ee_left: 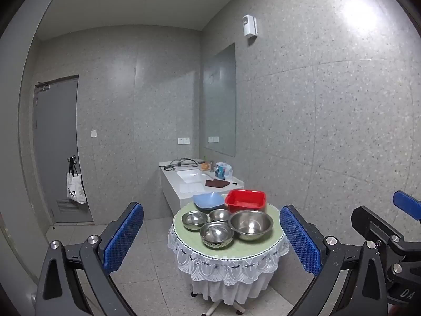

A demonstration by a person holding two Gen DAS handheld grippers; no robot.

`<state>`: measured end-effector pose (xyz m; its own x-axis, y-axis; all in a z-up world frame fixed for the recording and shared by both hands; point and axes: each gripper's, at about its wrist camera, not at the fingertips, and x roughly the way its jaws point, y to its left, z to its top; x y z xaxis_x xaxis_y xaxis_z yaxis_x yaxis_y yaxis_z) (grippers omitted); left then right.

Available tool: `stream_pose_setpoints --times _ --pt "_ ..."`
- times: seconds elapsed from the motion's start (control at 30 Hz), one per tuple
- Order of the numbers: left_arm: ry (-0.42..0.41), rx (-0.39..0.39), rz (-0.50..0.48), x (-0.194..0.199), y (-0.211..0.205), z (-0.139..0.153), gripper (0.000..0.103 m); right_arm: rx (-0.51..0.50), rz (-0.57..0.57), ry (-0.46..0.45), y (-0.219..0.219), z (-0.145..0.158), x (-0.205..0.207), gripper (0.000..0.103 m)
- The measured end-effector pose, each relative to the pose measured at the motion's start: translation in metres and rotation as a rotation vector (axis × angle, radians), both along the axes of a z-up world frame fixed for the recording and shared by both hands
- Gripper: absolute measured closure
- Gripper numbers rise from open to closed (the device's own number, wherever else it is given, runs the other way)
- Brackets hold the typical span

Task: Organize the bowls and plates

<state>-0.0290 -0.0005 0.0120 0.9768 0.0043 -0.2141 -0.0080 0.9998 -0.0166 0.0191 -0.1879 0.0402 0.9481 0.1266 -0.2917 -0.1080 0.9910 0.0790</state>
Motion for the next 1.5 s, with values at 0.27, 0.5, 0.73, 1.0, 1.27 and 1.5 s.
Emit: stream_pose_setpoints --times 0.27,0.5,0.73,1.0,1.27,1.5 --pt "0.004 0.007 0.002 -0.002 -0.004 0.004 0.001 0.001 -0.003 -0.004 -0.002 0.001 -0.004 0.000" --pt "0.004 0.008 0.001 -0.001 -0.007 0.004 0.001 0.008 -0.006 -0.004 -0.004 0.000 -0.005 0.000" --pt "0.006 0.009 0.002 0.002 -0.010 0.000 0.001 0.008 -0.007 -0.003 -0.008 -0.001 -0.005 0.000" --pt "0.014 0.012 0.001 0.008 -0.014 -0.002 0.001 0.016 -0.008 0.008 -0.012 -0.003 -0.001 0.000" --pt "0.017 0.017 0.002 0.012 -0.017 -0.007 0.001 0.019 -0.008 0.013 -0.015 -0.005 0.003 0.000" --pt "0.024 0.019 0.006 0.019 -0.021 -0.009 0.001 0.022 -0.006 0.019 -0.019 -0.007 0.009 0.000"
